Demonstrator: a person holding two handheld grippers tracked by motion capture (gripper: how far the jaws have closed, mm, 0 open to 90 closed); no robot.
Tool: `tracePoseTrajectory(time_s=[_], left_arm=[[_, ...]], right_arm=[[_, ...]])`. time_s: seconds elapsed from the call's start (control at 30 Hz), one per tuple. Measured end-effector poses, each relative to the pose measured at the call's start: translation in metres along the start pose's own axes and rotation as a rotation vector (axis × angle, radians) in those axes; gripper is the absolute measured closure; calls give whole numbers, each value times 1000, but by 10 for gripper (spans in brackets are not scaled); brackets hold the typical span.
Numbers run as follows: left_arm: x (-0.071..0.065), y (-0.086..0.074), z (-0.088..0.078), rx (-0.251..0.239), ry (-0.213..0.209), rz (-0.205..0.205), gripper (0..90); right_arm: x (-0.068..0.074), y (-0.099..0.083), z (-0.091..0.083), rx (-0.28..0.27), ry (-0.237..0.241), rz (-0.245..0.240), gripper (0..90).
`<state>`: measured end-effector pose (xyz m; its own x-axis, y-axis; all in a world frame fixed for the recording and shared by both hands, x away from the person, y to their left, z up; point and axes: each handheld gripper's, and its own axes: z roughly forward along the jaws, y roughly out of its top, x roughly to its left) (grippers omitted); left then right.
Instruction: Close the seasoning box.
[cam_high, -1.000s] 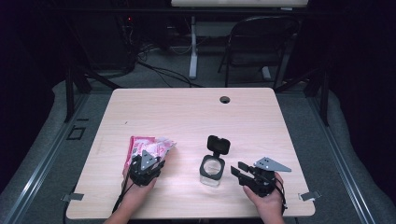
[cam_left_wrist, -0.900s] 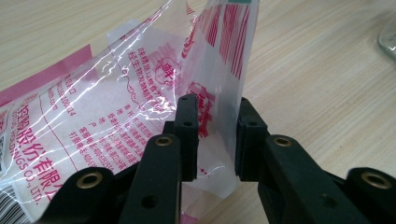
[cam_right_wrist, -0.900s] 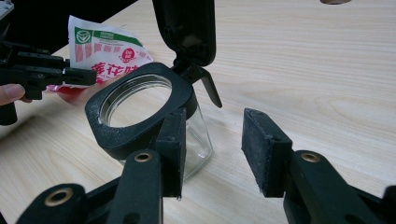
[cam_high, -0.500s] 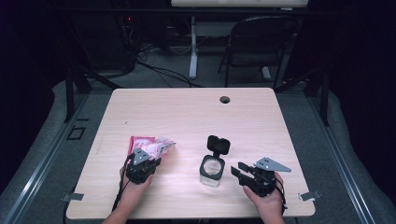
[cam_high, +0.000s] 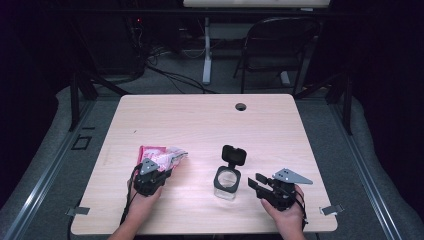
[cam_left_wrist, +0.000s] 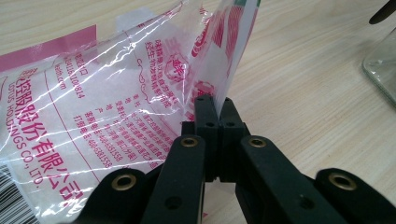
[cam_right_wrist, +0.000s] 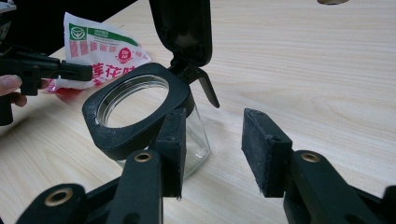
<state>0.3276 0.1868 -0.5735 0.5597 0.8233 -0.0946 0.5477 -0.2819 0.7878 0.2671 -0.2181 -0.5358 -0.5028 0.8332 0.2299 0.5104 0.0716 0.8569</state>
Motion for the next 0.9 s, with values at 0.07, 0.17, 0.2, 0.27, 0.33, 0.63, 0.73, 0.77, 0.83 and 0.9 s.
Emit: tracePoseTrajectory(time_s=[0.07, 0.17, 0.2, 0.27, 0.33, 0.63, 0.73, 0.77, 0.83, 0.9], left_arm=[[0, 0, -1, -2, 0, 0, 900], [1, 2, -3, 0, -9, -2, 900], [2, 2, -4, -4, -8, 1, 900], [2, 3, -7, -10, -8, -5, 900], [3, 4, -9, -20, -6, -10, 900], [8, 9, -24, -44, 2, -13, 900], [12, 11, -34, -67, 9, -30, 900], [14, 12, -37, -75, 12, -32, 900], [18, 14, -43, -90, 20, -48, 900], [22, 16, -49, -101, 24, -55, 900]], right_arm=[[0, 0, 0, 1, 0, 0, 605], [0, 0, 0, -3, 2, 1, 605], [0, 0, 0, -1, 1, 1, 605], [-1, 0, -1, -3, 0, 4, 605], [-1, 0, -1, -3, -1, 3, 605], [-3, 0, -2, -6, -2, 4, 605], [-3, 1, -3, -8, -3, 4, 605], [-3, 1, -4, -8, -2, 3, 605], [-4, 0, -4, -7, -3, 6, 605], [-5, 0, -4, -7, -4, 8, 605]])
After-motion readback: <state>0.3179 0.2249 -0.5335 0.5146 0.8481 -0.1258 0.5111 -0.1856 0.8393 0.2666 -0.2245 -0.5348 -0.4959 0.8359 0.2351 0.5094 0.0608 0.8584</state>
